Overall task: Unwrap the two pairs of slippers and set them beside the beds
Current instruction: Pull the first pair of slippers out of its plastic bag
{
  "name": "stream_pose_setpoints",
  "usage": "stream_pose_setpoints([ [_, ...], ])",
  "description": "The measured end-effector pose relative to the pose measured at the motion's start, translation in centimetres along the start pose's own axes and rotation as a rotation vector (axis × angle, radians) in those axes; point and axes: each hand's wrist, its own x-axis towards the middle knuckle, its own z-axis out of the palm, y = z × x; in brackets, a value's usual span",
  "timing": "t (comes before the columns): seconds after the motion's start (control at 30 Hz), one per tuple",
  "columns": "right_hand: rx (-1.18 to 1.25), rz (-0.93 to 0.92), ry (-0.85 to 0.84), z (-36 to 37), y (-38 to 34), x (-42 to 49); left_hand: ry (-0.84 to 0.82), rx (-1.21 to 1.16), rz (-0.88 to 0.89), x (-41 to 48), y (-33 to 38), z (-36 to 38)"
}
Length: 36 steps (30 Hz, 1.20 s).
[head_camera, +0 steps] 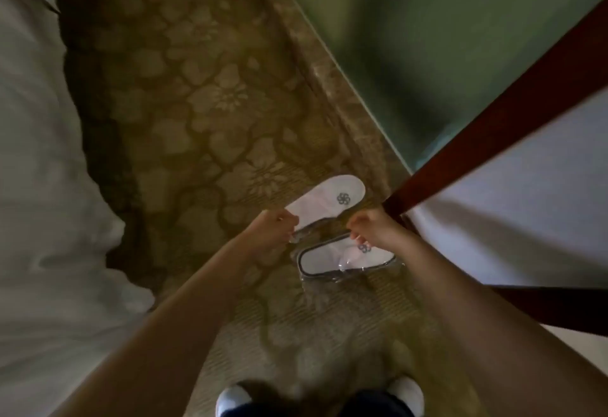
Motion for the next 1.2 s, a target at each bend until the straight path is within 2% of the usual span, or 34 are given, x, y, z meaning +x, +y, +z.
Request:
stream_pose_setpoints([
  [0.17,-0.146,-0.111,0.064,2.5,5.2,8.6,-0.013,0.272,0.021,9.2,-5.3,3.7],
  [0.3,-0.430,-0.200,0.084,3.3,9.1,14.9,-0.031,0.488,0.149,15.6,-7.6,8.0],
  [0.43,-0.573,-0.220,0.105,3.3,11.9,19.3,-0.107,0.688,0.272,20.6,-9.2,11.4],
  [0.53,-0.579,-0.252,0.124,3.2,14.0,21.5,-0.190,0.684,0.332,23.4,-10.6,13.0],
  [0.6,-0.562,-0.276,0.113,3.1,15.3,22.4,-0.247,0.705,0.308,24.5,-12.1,13.7],
  [0.7,-0.614,-0.273,0.078,3.3,16.9,22.8,-0.225,0.750,0.301,24.9,-14.4,14.4],
  [0.83,-0.748,-0.250,0.068,3.9,17.0,22.2,-0.224,0.667,0.286,24.2,-16.3,14.8],
  [0.97,-0.842,-0.289,0.079,4.3,16.1,21.6,-0.236,0.757,0.292,24.1,-16.7,15.4],
  [1.13,-0.747,-0.408,0.142,4.8,15.5,20.7,-0.254,0.782,0.341,23.7,-16.7,15.3],
  [1.2,-0.741,-0.513,0.202,5.1,14.9,20.3,-0.233,0.706,0.404,23.1,-16.4,15.5],
])
